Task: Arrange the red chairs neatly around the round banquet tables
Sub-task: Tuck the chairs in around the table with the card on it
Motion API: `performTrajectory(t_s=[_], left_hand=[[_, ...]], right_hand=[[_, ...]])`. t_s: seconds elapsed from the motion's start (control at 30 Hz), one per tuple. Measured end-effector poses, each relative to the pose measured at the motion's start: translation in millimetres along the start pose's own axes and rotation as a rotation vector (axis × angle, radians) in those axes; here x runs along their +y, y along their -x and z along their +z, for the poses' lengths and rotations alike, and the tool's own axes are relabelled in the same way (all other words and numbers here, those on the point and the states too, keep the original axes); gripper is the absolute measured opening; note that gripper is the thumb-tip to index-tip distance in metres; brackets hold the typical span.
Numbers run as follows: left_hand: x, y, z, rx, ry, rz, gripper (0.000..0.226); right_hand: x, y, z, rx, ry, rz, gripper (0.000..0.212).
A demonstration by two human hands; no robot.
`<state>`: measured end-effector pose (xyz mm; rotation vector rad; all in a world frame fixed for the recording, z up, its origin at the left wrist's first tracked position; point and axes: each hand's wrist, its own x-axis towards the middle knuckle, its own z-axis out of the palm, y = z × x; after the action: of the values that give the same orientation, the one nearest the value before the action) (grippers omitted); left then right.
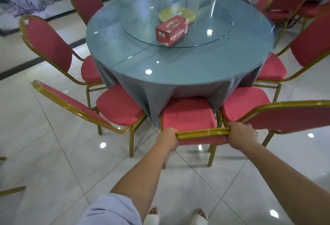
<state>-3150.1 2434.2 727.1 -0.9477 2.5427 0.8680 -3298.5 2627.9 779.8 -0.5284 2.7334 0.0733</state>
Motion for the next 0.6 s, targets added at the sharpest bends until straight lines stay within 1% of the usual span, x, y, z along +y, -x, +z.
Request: performTrajectory(t_s=[0.13, 0.23, 0.4, 0.5, 0.6], left_hand=[[-2, -7, -4, 0.047, 0.015, -0.029, 0.017], [0, -10, -12, 0.079, 0.018, -0.044, 0.022], [1, -9, -14, 0.086, 0.002, -0.03, 0.022], [-6, -3, -8, 0.091, 0.061, -0.024, 0.024], [-13, 2, -4, 0.114, 0.137, -0.007, 0.028]], right_hand=[[-14, -5, -7, -0.059, -0.007, 0.029, 0.02], [-22, -10, -9, -0.075, -0.027, 0.03, 0.027], [-15, -17, -3, -0.052, -0.054, -0.006, 0.026], [-12, -14, -3, -0.063, -0.042, -0.034, 0.026], [-10, -10, -6, -0.063, 0.022, -0.059, 0.027]])
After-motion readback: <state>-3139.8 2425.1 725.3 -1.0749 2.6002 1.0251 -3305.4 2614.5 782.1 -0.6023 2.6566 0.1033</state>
